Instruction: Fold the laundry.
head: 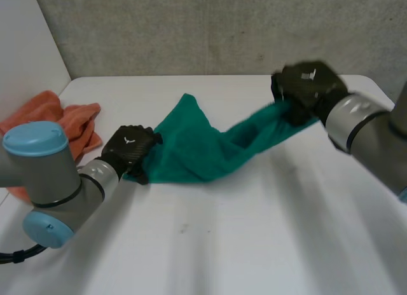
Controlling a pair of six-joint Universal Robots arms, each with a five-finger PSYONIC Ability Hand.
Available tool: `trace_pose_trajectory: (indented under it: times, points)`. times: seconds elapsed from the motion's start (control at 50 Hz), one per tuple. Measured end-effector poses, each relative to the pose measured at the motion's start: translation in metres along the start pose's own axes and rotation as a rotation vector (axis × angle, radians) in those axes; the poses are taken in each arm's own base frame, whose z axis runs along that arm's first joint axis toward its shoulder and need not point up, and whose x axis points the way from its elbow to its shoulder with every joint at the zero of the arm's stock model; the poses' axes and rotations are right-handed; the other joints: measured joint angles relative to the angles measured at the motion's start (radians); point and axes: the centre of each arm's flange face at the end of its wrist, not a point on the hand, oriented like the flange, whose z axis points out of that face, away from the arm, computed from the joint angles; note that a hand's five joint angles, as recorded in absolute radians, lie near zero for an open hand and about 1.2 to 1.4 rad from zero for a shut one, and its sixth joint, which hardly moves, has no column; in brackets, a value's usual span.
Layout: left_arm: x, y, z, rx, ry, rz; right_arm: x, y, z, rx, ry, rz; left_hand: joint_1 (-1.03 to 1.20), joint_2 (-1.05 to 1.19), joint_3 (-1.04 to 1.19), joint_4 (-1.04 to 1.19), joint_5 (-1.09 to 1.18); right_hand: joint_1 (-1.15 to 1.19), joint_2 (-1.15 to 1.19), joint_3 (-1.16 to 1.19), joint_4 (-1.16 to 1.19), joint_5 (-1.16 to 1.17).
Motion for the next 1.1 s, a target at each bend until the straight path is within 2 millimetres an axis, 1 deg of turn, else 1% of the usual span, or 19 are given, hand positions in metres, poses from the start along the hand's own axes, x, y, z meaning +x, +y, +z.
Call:
trace_pose_trajectory:
  times: [0.02,0.14,0.2,0.22,0.24,0.32,0.36,0.38,0.46,0.54,0.56,0.58,0.64,0.66,0.72,0.84,0.88,0.9,1.1]
  points:
    - [0.001,0.0,0.0,-0.008,0.005,-0.014,0.001,-0.013,-0.004,0.026,0.005,0.014,0.0,0.0,0.0,0.0,0.0,0.0,0.0,0.0,0.0,0.0]
    - [0.007,-0.003,-0.002,-0.029,0.022,-0.106,0.003,-0.065,-0.019,0.14,0.032,0.078,0.0,0.0,0.0,0.0,0.0,0.0,0.0,0.0,0.0,0.0]
    - [0.011,-0.005,-0.003,-0.029,0.025,-0.147,0.0,-0.082,-0.024,0.182,0.038,0.091,0.0,0.0,0.0,0.0,-0.001,0.0,0.0,0.0,0.0,0.0]
    - [0.013,-0.006,-0.004,-0.03,0.026,-0.17,-0.003,-0.093,-0.027,0.21,0.041,0.097,0.0,0.0,0.0,0.0,0.0,0.0,0.0,0.0,0.0,0.0]
    - [0.013,-0.006,-0.004,-0.03,0.026,-0.17,-0.003,-0.093,-0.027,0.21,0.041,0.097,0.0,0.0,0.0,0.0,0.0,0.0,0.0,0.0,0.0,0.0]
    - [0.022,-0.008,-0.007,-0.038,0.024,-0.223,-0.012,-0.116,-0.033,0.259,0.043,0.101,0.0,0.0,0.0,0.0,0.0,0.0,0.0,0.0,0.0,0.0]
    - [0.024,-0.008,-0.008,-0.042,0.026,-0.232,-0.012,-0.117,-0.033,0.261,0.043,0.101,0.0,0.0,0.0,0.0,0.0,0.0,0.0,0.0,0.0,0.0]
    - [0.029,-0.009,-0.01,-0.052,0.037,-0.251,-0.015,-0.122,-0.032,0.268,0.04,0.101,0.0,0.0,0.0,0.0,0.0,0.0,0.0,0.0,0.0,0.0]
    - [0.042,-0.01,-0.016,-0.078,0.068,-0.298,-0.019,-0.123,-0.031,0.266,0.031,0.099,-0.008,-0.015,-0.012,-0.017,-0.016,0.0,0.0,0.0,0.0,0.0]
    - [0.059,-0.014,-0.026,-0.111,0.112,-0.369,-0.024,-0.12,-0.026,0.252,0.02,0.095,-0.033,-0.037,-0.032,-0.034,-0.034,0.0,0.0,0.0,0.0,0.0]
    - [0.059,-0.014,-0.026,-0.111,0.112,-0.369,-0.024,-0.12,-0.026,0.252,0.02,0.095,-0.033,-0.037,-0.032,-0.034,-0.034,0.0,0.0,0.0,0.0,0.0]
    - [0.066,-0.016,-0.031,-0.123,0.13,-0.395,-0.025,-0.118,-0.025,0.247,0.019,0.094,-0.033,-0.037,-0.032,-0.034,-0.034,0.0,0.0,0.0,0.0,0.0]
    - [0.073,-0.017,-0.035,-0.133,0.146,-0.416,-0.025,-0.117,-0.024,0.243,0.019,0.093,-0.033,-0.037,-0.032,-0.034,-0.034,0.0,0.0,0.0,0.0,0.0]
    - [0.08,-0.018,-0.039,-0.141,0.162,-0.436,-0.026,-0.116,-0.024,0.239,0.021,0.093,-0.033,-0.037,-0.032,-0.037,-0.034,0.0,0.0,0.0,0.0,0.0]
    - [0.086,-0.019,-0.04,-0.143,0.168,-0.448,-0.026,-0.116,-0.024,0.239,0.022,0.093,-0.037,-0.05,-0.039,-0.047,-0.048,0.0,0.0,0.0,0.0,0.0]
    - [0.087,-0.022,-0.032,-0.117,0.129,-0.466,-0.026,-0.119,-0.026,0.245,0.022,0.093,-0.052,-0.063,-0.059,-0.058,-0.062,0.0,0.0,0.0,0.0,0.0]
    - [0.088,-0.022,-0.023,-0.101,0.105,-0.48,-0.026,-0.122,-0.029,0.254,0.022,0.094,-0.052,-0.063,-0.059,-0.058,-0.062,0.0,0.0,0.0,0.0,0.0]
    - [0.088,-0.022,-0.023,-0.101,0.105,-0.48,-0.026,-0.122,-0.029,0.254,0.022,0.094,-0.052,-0.063,-0.059,-0.058,-0.062,0.0,0.0,0.0,0.0,0.0]
    - [0.106,-0.007,0.0,-0.113,0.097,-0.482,-0.026,-0.13,-0.038,0.274,0.023,0.097,-0.052,-0.063,-0.058,-0.058,-0.062,0.0,0.0,0.0,0.0,0.0]
